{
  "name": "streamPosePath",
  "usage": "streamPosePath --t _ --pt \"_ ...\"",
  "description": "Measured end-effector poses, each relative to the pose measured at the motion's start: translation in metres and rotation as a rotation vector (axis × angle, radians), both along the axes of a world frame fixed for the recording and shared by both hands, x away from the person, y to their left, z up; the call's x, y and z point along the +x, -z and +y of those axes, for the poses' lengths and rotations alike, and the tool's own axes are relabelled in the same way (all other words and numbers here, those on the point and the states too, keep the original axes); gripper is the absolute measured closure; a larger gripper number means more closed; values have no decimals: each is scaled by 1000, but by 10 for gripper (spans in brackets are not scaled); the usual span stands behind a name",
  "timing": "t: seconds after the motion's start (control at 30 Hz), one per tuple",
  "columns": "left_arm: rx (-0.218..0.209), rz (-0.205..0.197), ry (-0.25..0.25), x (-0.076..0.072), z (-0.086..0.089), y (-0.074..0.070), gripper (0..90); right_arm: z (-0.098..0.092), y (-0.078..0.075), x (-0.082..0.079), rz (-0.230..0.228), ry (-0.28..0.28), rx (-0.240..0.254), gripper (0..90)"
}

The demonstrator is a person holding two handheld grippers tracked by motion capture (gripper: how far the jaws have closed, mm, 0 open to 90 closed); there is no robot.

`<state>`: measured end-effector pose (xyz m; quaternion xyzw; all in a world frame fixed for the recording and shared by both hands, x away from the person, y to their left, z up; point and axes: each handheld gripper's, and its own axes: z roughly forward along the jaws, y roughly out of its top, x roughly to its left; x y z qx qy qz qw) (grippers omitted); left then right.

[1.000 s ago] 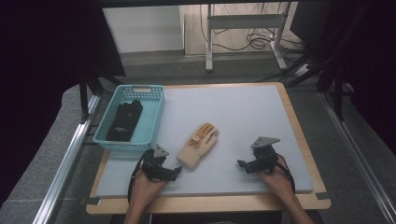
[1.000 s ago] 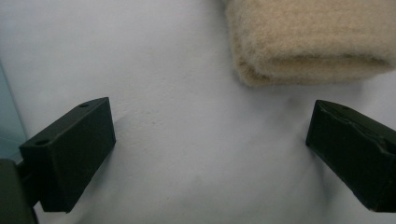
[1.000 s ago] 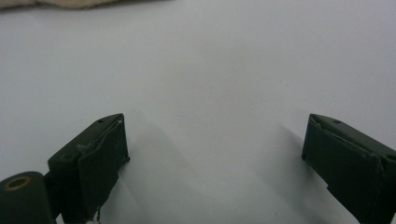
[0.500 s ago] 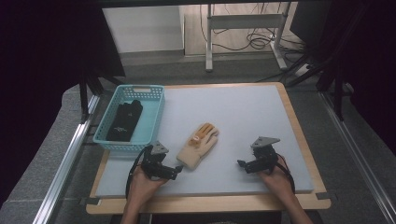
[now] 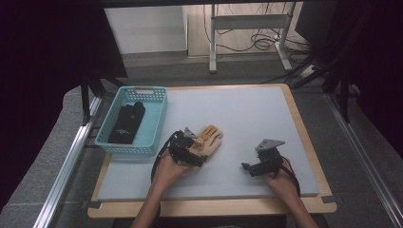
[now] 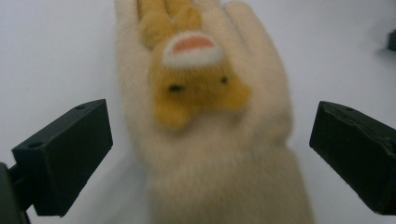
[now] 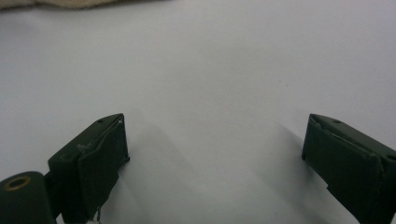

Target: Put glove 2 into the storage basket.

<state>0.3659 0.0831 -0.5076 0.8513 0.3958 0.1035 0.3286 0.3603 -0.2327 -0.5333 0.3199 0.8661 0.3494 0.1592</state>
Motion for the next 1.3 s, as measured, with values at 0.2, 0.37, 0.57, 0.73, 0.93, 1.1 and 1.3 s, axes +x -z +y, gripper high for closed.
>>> streamPosePath --t 0.2,0.37,0.57,0.73,0.93,1.1,1.3 --pt "10 52 -6 18 -11 10 6 0 0 0 1 0 1 68" --pt "51 67 7 23 -20 18 14 0 0 0 2 1 2 68" --pt "100 41 30 17 -27 20 98 0 0 0 1 0 1 68" --pt "102 42 41 14 -27 15 299 0 0 0 1 0 0 68" --pt "116 50 42 12 -31 11 471 0 0 0 1 1 0 68" --pt "107 64 40 13 -30 9 520 0 0 0 2 1 0 68" --pt "72 64 13 19 -22 3 523 0 0 0 1 1 1 68"
